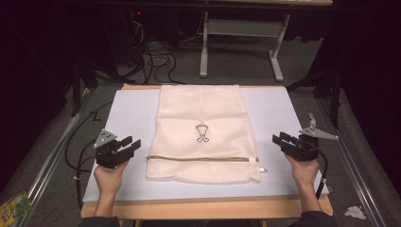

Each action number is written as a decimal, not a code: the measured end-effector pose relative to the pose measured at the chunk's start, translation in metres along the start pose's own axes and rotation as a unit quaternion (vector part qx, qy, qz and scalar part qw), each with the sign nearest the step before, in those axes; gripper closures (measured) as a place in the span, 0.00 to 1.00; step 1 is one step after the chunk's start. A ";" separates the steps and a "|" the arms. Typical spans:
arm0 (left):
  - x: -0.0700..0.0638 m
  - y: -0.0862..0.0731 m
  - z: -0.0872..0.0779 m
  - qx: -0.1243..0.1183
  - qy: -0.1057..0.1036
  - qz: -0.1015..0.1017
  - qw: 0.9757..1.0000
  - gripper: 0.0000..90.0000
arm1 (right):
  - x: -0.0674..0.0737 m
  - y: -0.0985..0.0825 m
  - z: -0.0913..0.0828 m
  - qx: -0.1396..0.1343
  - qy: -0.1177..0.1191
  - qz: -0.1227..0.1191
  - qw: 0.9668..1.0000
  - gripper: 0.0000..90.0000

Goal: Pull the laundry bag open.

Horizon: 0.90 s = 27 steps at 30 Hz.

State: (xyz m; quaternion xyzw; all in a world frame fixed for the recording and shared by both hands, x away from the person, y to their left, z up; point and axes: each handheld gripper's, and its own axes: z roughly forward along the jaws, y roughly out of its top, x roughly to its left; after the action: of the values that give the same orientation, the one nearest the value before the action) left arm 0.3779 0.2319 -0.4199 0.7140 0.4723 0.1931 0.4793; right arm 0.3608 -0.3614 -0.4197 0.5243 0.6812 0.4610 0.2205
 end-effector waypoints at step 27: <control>0.017 -0.004 0.010 0.015 0.021 0.000 1.000 0.60 | -0.024 -0.010 -0.001 0.008 -0.021 0.020 1.000 0.65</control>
State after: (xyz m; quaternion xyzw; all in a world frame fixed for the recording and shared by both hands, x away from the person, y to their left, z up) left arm 0.3911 0.2416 -0.4309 0.7169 0.4848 0.2012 0.4589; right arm 0.3631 -0.3845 -0.4324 0.5494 0.6694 0.4484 0.2211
